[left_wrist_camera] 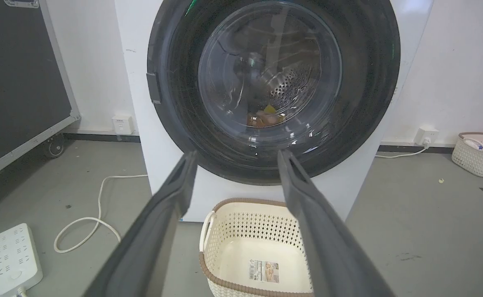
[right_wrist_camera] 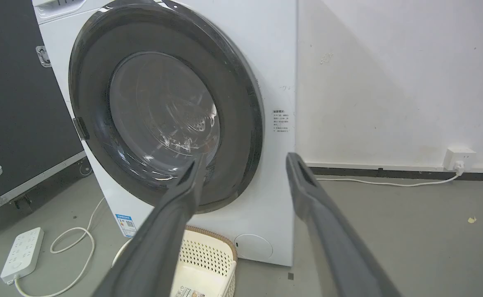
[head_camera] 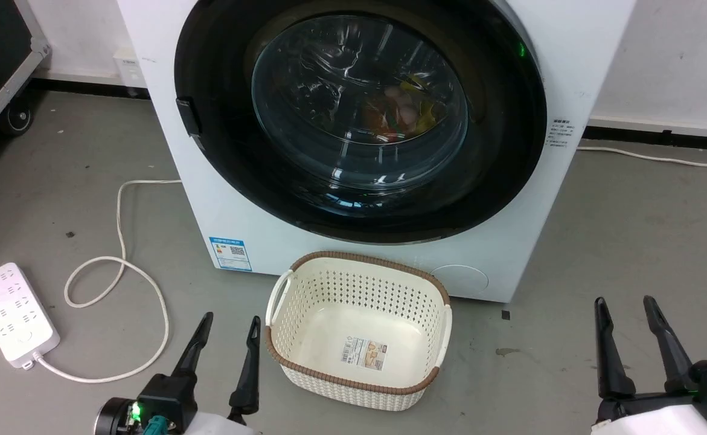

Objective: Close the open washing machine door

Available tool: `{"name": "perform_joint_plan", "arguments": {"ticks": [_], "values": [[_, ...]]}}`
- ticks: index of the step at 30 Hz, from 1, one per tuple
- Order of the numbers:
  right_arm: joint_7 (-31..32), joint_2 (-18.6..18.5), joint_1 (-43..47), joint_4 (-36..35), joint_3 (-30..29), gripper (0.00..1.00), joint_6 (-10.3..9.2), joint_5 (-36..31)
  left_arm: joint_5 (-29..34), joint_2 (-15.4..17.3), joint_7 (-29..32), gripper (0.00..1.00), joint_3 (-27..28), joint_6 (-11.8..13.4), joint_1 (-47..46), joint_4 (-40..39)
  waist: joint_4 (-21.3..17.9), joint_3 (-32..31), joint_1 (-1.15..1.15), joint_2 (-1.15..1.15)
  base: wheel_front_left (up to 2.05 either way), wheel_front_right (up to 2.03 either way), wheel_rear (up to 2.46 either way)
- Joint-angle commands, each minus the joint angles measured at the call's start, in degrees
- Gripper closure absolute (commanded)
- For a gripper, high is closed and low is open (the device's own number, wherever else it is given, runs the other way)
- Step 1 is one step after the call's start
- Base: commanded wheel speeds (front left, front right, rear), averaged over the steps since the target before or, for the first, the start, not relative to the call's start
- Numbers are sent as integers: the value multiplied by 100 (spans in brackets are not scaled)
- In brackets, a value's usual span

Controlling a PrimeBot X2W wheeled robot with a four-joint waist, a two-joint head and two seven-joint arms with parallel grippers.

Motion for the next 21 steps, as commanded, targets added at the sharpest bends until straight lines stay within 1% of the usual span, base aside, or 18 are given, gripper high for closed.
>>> {"name": "perform_joint_plan", "arguments": {"ticks": [1, 2, 21], "values": [[-25, 25, 108, 37, 13, 0, 5, -12, 36, 26, -30, 0, -20, -33, -18, -10, 3, 3, 0, 0, 0, 0, 0], [3, 0, -1, 30, 9, 100, 0, -4, -2, -3, 4, 100, -20, -8, 0, -6, 3, 3, 0, 0, 0, 0, 0], [197, 3, -51, 24, 63, 100, 1, -121, 63, -11, 200, 100, 30, 70, -18, -86, -12, 13, 0, 0, 0, 0, 0]]}}
